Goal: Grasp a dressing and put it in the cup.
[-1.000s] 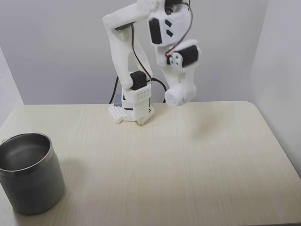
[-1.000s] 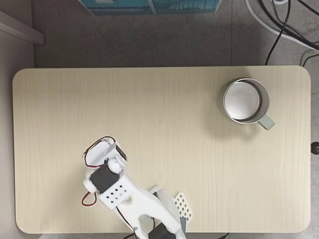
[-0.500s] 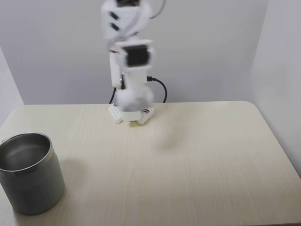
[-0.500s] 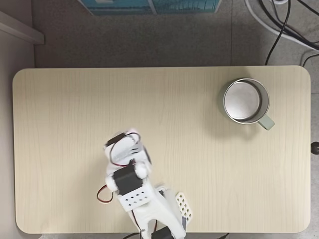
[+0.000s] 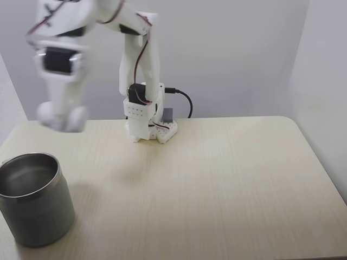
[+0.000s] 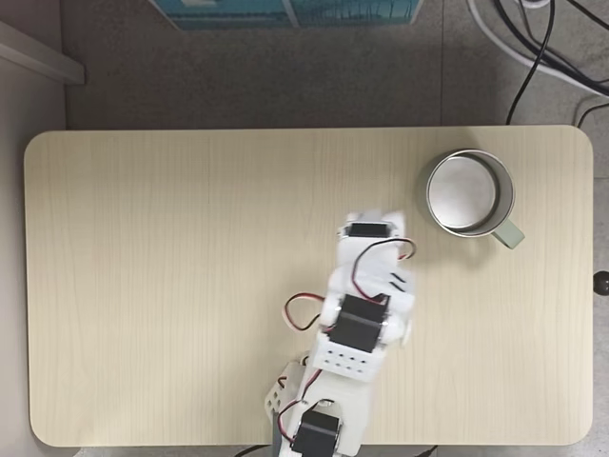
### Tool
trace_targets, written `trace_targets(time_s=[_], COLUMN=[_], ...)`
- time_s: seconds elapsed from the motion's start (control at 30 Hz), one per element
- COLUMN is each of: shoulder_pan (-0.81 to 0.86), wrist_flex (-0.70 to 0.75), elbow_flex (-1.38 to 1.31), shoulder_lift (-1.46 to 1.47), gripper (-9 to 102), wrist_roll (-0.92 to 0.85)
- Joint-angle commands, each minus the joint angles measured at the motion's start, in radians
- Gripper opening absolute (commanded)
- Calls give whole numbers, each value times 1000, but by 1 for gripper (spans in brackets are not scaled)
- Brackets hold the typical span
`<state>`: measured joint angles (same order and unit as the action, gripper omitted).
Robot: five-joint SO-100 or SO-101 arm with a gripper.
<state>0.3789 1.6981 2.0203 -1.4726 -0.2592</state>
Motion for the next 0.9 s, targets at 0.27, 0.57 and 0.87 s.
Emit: trace_targets(time_s=[0.27, 0.57, 0.87], shoulder_pan=[129, 140, 172], wrist_flex=[21, 21, 72], elbow_flex=[324, 354, 367], shoulder_lift=[-391, -445, -419], gripper=[0, 0, 27], wrist_roll=[8, 6, 80])
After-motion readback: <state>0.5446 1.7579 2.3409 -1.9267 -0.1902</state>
